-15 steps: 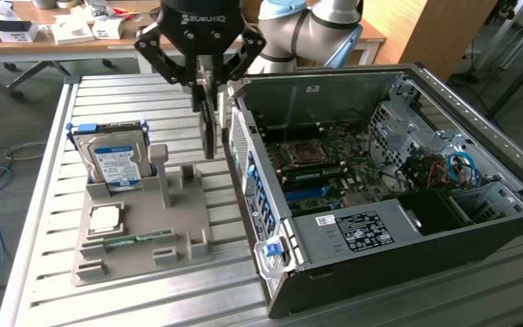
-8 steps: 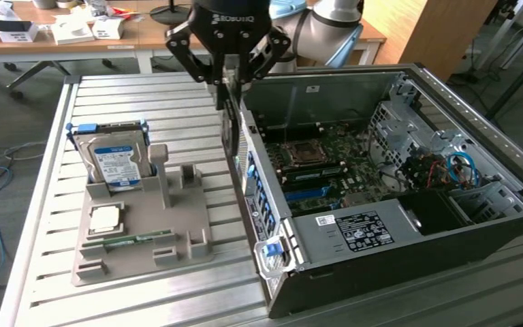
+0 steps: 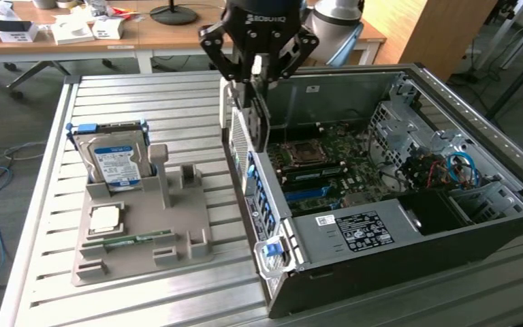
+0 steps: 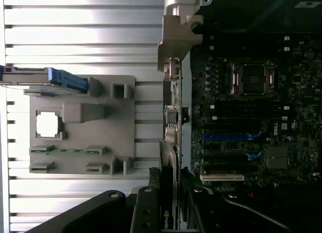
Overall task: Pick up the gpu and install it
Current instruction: 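Pick up the gpu and move the gpu toward the slot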
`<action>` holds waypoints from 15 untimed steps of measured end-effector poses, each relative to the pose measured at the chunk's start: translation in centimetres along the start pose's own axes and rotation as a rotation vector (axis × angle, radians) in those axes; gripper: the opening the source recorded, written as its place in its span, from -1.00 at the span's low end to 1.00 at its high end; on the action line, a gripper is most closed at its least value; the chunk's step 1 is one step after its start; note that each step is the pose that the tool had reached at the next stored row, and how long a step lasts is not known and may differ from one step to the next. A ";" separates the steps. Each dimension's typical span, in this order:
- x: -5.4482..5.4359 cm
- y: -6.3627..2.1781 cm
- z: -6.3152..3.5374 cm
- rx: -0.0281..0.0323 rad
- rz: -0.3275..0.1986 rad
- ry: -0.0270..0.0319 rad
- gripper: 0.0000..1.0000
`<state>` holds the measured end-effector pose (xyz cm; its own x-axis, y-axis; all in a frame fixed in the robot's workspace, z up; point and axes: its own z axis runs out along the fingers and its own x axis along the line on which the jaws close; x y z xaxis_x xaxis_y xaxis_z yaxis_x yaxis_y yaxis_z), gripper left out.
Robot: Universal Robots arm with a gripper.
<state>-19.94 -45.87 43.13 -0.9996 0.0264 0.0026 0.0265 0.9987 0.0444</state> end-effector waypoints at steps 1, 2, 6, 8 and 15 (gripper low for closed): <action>-0.5 0.01 0.00 0.0000 0.000 0.0001 -0.47; -0.9 0.03 0.00 0.0000 0.000 0.0001 -0.47; -2.7 0.07 -0.01 0.0001 0.000 0.0005 -0.47; -3.6 0.09 0.00 0.0000 0.000 0.0004 -0.47; -6.5 0.17 -0.01 0.0001 0.000 0.0007 -0.47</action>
<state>-13.40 -45.87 43.13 -0.9996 0.0265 0.0032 0.0266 0.9987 0.0443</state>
